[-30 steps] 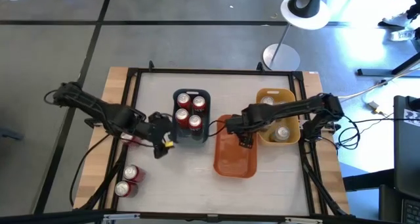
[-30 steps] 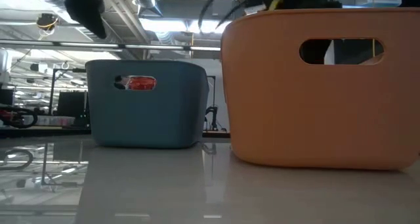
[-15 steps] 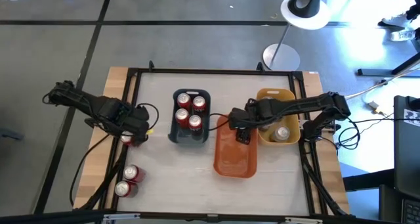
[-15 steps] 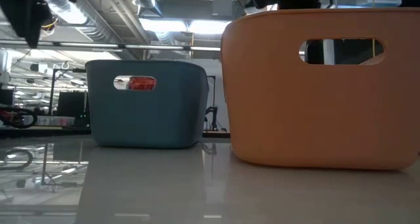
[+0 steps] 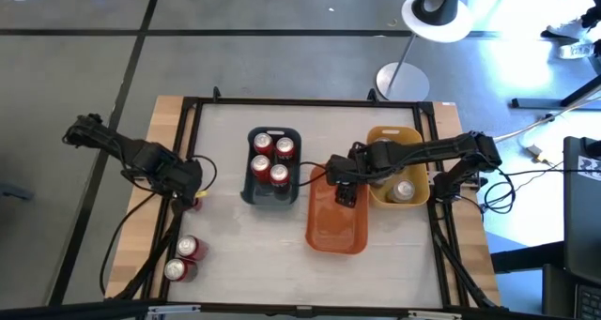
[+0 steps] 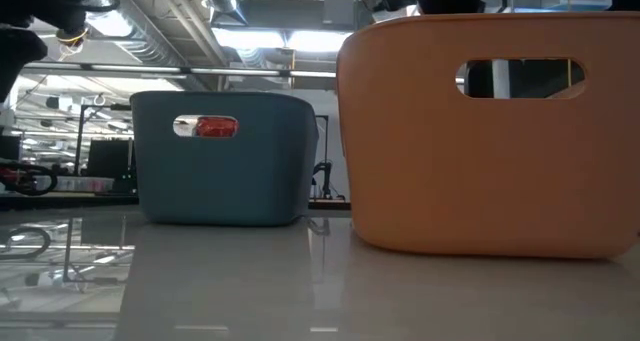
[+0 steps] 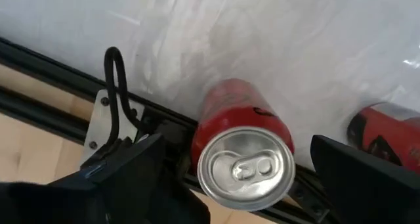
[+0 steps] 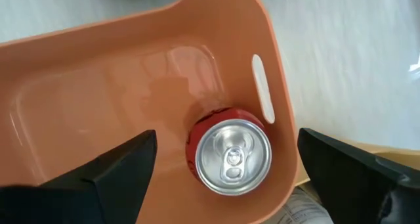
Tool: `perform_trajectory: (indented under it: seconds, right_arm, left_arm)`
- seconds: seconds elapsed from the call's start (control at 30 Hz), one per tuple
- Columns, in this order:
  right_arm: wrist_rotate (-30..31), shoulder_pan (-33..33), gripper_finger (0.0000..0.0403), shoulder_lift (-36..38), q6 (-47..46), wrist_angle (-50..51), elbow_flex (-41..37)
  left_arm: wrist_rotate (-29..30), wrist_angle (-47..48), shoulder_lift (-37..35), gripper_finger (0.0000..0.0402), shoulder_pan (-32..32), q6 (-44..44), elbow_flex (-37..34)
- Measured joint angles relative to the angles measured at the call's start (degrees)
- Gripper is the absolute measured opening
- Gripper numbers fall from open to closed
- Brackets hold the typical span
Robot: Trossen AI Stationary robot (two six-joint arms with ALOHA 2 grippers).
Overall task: Sort soda cans
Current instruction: Put the top red soda can into the orange bin
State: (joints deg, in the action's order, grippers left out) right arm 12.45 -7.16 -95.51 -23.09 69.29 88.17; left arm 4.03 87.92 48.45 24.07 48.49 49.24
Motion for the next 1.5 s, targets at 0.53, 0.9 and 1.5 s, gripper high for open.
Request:
perform_trajectory:
  seconds: [0.53,0.9,1.5]
  right_arm:
    - [-0.02,0.00,0.0367,-0.06,0.01,-2.97,-0.01]
    - [-0.85,0.00,0.0367,-0.08,0.02,-4.58,0.00]
    - [-1.27,0.00,0.0367,-0.08,0.35,-4.78,0.00]
  left_arm:
    - [-3.09,-0.58,7.08,0.0346,1.58,-11.19,-1.43]
    - [-3.39,-4.87,18.01,0.0332,1.58,-21.24,-3.25]
    - [-3.92,-6.67,21.88,0.0248,2.68,-23.79,-3.28]
